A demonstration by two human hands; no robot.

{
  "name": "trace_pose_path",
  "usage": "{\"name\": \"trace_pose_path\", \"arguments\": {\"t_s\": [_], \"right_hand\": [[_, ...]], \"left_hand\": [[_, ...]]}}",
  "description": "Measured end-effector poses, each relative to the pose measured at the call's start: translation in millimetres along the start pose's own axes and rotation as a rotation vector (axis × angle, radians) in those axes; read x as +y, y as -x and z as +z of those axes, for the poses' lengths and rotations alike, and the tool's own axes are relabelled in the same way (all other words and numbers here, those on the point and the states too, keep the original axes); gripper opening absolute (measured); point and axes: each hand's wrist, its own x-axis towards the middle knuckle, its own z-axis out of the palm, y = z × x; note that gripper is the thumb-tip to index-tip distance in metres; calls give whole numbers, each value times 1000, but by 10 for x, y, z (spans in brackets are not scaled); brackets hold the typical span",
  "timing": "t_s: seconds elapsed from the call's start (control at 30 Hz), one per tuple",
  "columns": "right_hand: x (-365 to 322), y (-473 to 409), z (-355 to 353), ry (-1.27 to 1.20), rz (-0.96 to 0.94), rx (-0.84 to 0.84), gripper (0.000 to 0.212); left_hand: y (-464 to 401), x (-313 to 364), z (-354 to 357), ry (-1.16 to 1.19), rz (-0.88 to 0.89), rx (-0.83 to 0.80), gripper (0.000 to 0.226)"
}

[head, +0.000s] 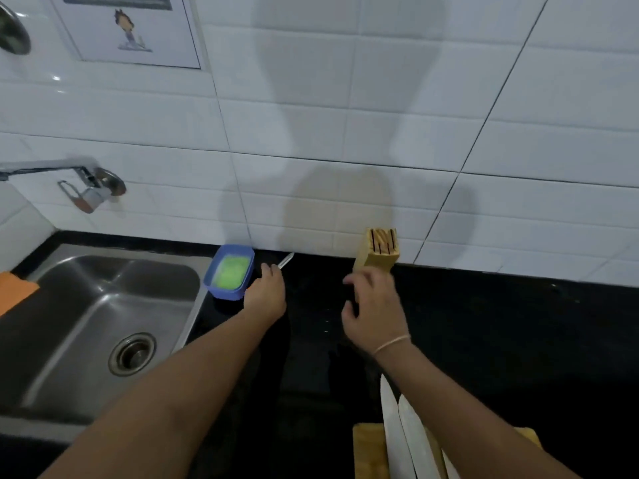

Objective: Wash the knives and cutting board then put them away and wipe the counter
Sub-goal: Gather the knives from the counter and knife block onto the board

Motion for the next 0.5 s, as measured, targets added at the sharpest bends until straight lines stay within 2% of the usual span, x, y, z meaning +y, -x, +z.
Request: {"name": "trace_pose_path", "arguments": {"t_s": [0.07,0.1,0.23,0.3,0.37,0.5], "right_hand": [[-12,-346,-109,133,46,83,51],[-5,-500,-145,206,91,59,61],[157,-854,-140,427,282,-244,93],[255,-904,-102,456,305,-299,96],[302,-953,-96,370,291,-308,93],[281,-1093,-166,335,239,-347,85]], "left_hand": [[-163,46,-9,-1,-27,-83,79],[-232,61,14,14,-41,-95,79],[-340,80,164,20,-78,-38,70],[-308,73,163,-22,-61,-25,58],[-261,57,163,-20,-64,-31,49],[-191,36,243,101,-113,-15,45]]}}
